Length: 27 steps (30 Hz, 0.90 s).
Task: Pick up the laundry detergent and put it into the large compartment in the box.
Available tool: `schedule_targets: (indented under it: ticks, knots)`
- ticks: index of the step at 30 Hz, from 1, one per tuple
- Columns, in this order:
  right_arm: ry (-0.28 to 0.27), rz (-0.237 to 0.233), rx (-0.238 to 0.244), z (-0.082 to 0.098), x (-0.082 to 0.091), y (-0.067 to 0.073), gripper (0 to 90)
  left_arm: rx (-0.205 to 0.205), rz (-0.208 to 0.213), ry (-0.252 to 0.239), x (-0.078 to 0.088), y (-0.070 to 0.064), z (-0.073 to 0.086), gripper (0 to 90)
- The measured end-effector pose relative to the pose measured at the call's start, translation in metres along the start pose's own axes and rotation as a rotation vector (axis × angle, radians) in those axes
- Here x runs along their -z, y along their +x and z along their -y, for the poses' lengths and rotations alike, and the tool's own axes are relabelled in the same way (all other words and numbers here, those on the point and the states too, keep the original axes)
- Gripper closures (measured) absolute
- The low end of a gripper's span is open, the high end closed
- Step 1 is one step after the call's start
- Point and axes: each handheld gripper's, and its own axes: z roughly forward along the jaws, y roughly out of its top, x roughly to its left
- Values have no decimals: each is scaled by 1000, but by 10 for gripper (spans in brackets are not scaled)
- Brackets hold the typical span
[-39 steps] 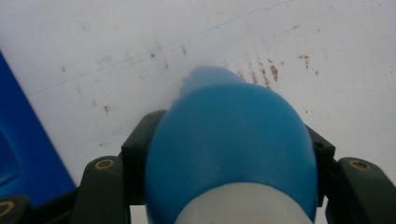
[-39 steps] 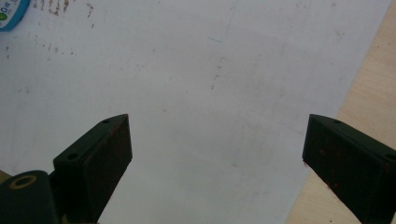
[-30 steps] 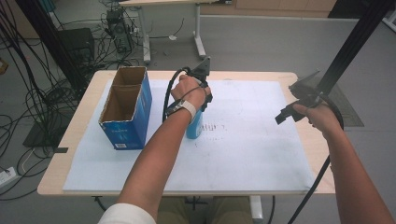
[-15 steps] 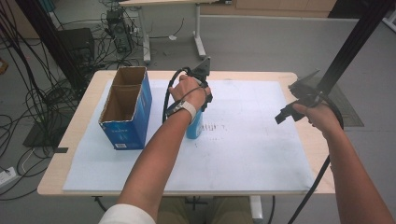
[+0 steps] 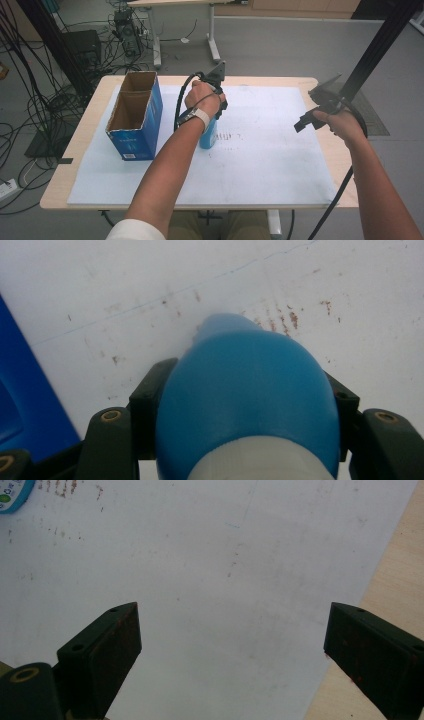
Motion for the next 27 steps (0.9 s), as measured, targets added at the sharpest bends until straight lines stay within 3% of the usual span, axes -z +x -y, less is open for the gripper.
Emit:
schedule_targets:
  ticks: [27]
  knots:
    - [0, -2, -2, 0, -2, -1, 81, 6, -1, -2, 0, 0, 0, 386]
